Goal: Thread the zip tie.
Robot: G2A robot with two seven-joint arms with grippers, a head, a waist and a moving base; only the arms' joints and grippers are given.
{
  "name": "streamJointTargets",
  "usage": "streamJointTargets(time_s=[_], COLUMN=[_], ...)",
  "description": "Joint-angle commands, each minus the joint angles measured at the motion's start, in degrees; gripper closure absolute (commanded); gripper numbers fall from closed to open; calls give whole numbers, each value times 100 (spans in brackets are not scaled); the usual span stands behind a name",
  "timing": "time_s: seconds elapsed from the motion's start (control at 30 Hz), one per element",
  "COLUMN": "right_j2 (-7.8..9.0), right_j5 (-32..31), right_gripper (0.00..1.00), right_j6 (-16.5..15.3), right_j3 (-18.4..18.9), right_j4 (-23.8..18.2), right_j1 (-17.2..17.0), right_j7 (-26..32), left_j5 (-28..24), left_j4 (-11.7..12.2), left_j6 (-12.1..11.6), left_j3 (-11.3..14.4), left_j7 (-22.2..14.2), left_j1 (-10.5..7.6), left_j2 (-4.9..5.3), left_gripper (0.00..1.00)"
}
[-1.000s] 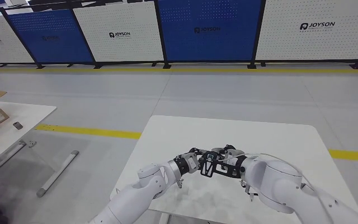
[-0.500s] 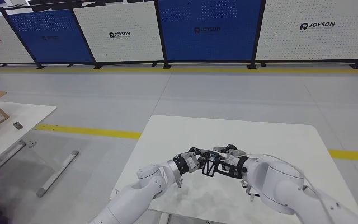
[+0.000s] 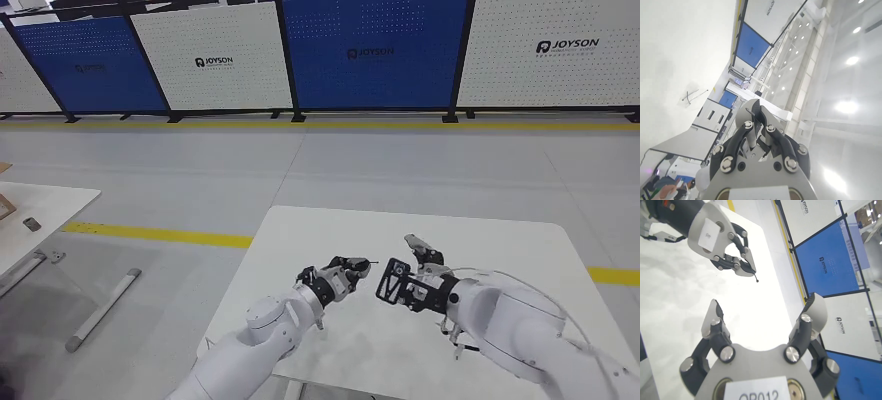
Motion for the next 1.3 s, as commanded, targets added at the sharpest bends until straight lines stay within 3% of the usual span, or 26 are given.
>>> streamJointTargets(time_s=[0.0, 0.13, 0.2, 0.63, 0.77, 0.97, 1.07, 1.27], right_j2=[58, 147, 157, 152, 113, 45, 0, -7], right_j5=[501, 1415, 1521, 1584, 2500, 4252, 5020, 5111], right_gripper=[0, 0, 0, 0, 0, 0, 0, 0], right_j6=[193, 256, 208, 214, -151, -151, -151, -151], right_j3=[328, 821, 877, 883, 987, 914, 745, 724], right_j4=[53, 199, 199, 221, 653, 1142, 1414, 1442], right_j1=[-236, -562, -591, -627, -689, -513, -317, -293], right_j7=[32, 291, 317, 232, -13, 166, 614, 665], left_j5=[583, 1353, 1615, 1637, 2183, 3163, 3389, 3448], left_j4=[14, 131, 194, 212, 180, 141, 148, 126], left_j6=[-340, -461, -496, -490, -695, -999, -1061, -1121], left_j3=[102, 357, 461, 462, 480, 665, 743, 755], left_j7=[320, 801, 955, 935, 1034, 1284, 1344, 1323], left_j1=[25, -37, -72, -55, 5, 169, 213, 244], left_j2=[-25, -86, -117, -119, -130, -169, -202, -223], left_gripper=[100, 100, 100, 100, 100, 100, 100, 100])
